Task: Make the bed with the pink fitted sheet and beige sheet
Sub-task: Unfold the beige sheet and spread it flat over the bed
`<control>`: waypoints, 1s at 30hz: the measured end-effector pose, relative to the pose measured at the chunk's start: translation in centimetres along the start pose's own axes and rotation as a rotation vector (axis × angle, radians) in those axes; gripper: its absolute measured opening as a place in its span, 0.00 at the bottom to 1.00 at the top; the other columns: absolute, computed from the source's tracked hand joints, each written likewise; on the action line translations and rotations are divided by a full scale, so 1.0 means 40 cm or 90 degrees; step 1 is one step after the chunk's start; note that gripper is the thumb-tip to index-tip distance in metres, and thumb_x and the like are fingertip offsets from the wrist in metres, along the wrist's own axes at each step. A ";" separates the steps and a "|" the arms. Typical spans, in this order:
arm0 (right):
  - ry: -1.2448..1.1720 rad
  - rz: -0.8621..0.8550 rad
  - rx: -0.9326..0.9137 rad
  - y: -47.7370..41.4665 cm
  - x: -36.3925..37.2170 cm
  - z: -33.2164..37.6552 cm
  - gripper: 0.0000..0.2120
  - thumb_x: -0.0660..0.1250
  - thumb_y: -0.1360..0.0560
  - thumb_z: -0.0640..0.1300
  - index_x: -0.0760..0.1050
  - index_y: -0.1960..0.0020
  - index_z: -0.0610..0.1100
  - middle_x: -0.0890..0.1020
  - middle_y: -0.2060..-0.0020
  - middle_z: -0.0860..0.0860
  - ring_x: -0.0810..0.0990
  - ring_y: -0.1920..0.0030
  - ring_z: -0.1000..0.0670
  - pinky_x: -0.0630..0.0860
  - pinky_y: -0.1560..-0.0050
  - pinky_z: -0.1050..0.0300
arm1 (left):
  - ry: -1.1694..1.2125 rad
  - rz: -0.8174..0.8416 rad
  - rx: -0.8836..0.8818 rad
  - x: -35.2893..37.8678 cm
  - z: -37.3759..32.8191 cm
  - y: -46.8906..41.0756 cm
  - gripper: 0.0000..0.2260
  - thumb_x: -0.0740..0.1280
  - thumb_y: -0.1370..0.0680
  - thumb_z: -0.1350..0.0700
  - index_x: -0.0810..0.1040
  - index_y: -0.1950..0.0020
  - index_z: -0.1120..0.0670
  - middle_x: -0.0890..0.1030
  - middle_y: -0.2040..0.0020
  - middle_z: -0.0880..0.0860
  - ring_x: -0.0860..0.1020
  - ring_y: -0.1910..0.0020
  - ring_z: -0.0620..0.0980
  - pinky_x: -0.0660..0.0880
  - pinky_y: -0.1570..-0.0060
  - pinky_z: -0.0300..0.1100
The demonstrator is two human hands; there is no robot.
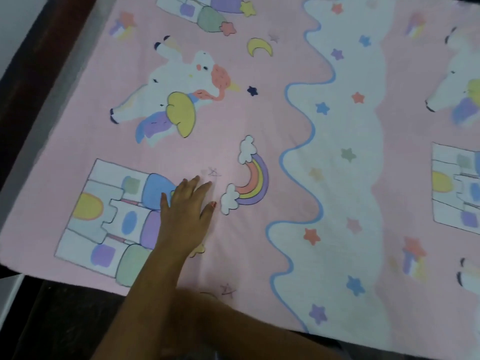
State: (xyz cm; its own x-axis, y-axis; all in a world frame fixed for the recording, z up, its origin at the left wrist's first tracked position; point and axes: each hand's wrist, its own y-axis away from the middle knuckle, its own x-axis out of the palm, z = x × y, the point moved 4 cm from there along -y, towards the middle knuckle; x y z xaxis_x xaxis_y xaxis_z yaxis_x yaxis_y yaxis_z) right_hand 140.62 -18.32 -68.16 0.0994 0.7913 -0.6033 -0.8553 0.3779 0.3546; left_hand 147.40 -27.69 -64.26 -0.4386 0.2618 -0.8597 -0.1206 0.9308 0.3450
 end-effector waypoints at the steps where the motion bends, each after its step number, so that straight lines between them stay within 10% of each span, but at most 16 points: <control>1: 0.066 -0.071 -0.036 0.023 -0.016 -0.004 0.39 0.48 0.19 0.60 0.62 0.33 0.22 0.73 0.39 0.32 0.73 0.36 0.52 0.63 0.37 0.64 | -0.005 0.006 0.021 0.007 -0.030 -0.008 0.21 0.57 0.19 0.48 0.63 0.26 0.47 0.58 0.24 0.48 0.53 0.24 0.50 0.46 0.28 0.58; 4: 0.154 -0.238 -0.074 0.157 -0.160 -0.122 0.13 0.63 0.22 0.41 0.80 0.50 0.32 0.83 0.54 0.39 0.81 0.51 0.44 0.77 0.52 0.59 | 0.007 0.017 0.061 0.043 -0.142 -0.034 0.20 0.58 0.19 0.50 0.64 0.27 0.47 0.58 0.24 0.48 0.53 0.24 0.50 0.47 0.28 0.58; 8: 0.202 -0.434 0.118 0.350 -0.408 -0.503 0.24 0.50 0.18 0.52 0.80 0.45 0.38 0.83 0.49 0.40 0.82 0.48 0.40 0.74 0.42 0.50 | 0.018 0.013 0.089 0.102 -0.283 -0.080 0.21 0.58 0.19 0.50 0.63 0.26 0.48 0.57 0.23 0.49 0.52 0.24 0.50 0.48 0.28 0.57; 15: 0.257 -0.418 0.565 0.576 -0.619 -0.887 0.32 0.46 0.22 0.61 0.52 0.22 0.48 0.55 0.23 0.47 0.54 0.24 0.43 0.52 0.27 0.42 | -0.095 -0.012 0.202 0.246 -0.509 -0.197 0.25 0.55 0.19 0.48 0.52 0.22 0.48 0.51 0.22 0.50 0.47 0.23 0.51 0.47 0.28 0.58; 30: 0.317 -0.450 0.342 0.361 -0.391 -0.658 0.29 0.50 0.23 0.63 0.63 0.26 0.53 0.66 0.27 0.50 0.63 0.26 0.45 0.54 0.29 0.39 | -0.139 -0.107 0.069 0.292 -0.292 -0.097 0.26 0.48 0.21 0.42 0.59 0.24 0.47 0.60 0.24 0.53 0.58 0.25 0.55 0.55 0.30 0.58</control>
State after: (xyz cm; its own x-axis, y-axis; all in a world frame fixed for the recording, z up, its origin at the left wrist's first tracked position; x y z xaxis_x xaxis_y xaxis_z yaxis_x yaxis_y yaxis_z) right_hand 113.31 -37.88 -72.41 0.1658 0.0599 -0.9843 -0.3291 0.9443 0.0020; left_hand 132.34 -31.22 -71.26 -0.2173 0.1389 -0.9662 -0.0740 0.9846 0.1582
